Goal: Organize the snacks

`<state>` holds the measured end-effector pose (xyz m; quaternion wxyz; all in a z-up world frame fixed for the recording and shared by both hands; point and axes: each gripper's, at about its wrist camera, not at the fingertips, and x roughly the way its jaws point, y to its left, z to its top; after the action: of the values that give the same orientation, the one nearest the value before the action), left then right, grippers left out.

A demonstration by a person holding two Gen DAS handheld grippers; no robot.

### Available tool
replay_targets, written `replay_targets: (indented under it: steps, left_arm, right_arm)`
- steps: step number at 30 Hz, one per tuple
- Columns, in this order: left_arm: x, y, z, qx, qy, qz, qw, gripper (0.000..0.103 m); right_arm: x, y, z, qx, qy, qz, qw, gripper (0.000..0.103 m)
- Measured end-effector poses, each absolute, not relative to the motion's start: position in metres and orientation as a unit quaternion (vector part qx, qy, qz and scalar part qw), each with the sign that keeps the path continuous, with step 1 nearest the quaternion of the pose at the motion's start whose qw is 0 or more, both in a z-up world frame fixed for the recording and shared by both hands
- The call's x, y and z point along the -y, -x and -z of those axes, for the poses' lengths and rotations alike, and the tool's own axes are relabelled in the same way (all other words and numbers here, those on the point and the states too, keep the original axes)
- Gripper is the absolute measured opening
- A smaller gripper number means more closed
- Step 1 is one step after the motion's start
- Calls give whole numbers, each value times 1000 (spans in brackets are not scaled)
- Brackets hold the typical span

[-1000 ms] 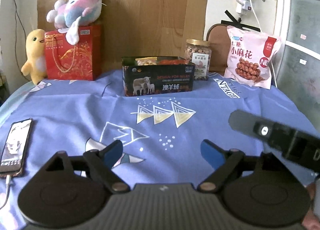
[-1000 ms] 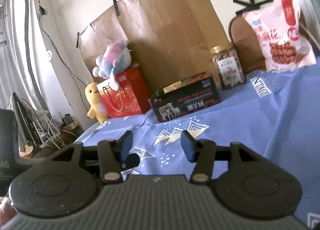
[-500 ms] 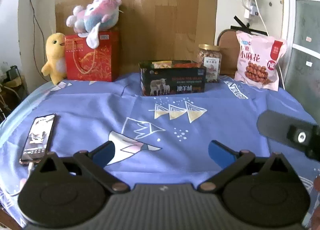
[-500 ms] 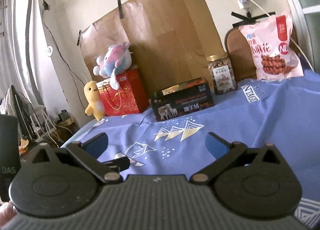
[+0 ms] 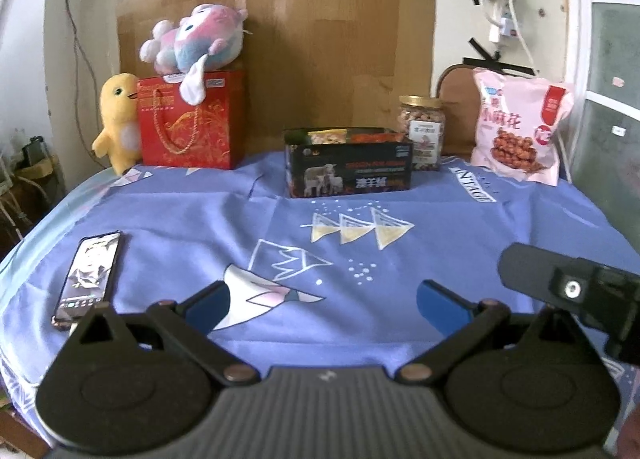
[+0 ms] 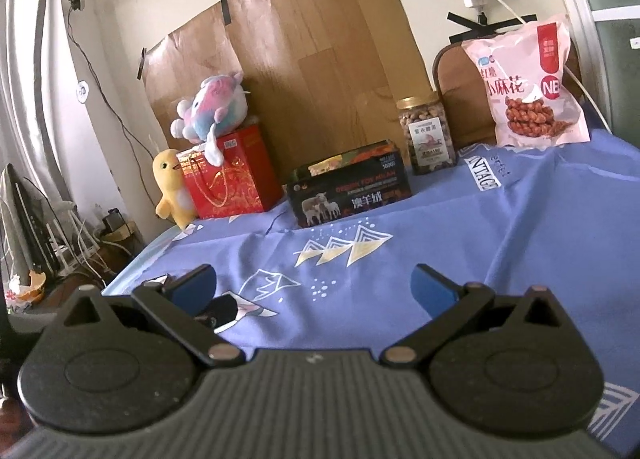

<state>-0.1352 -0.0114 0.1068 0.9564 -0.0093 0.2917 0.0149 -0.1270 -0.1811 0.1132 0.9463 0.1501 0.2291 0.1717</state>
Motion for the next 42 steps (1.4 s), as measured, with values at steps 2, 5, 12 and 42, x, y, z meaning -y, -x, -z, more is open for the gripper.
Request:
replay_targets:
  steps: [2,5,12,42]
  left_arm:
    - [10,135,-106,-292,12,-19,956,103]
    - [10,135,-106,-289,8,-24,957,103]
    - [14,137,-106,-271,-23,-40,961,103]
    - [24,134,-94,-308,-51,4,950,103]
  right_arm:
    - [181,127,-113,-230,-150,-172,946,103]
    - [181,127,-114,-229,-147,-173,947,103]
    - [177,133,-117,-209,-125,-176,954,103]
    - [179,131,-114,-218,-140,-169,951,103]
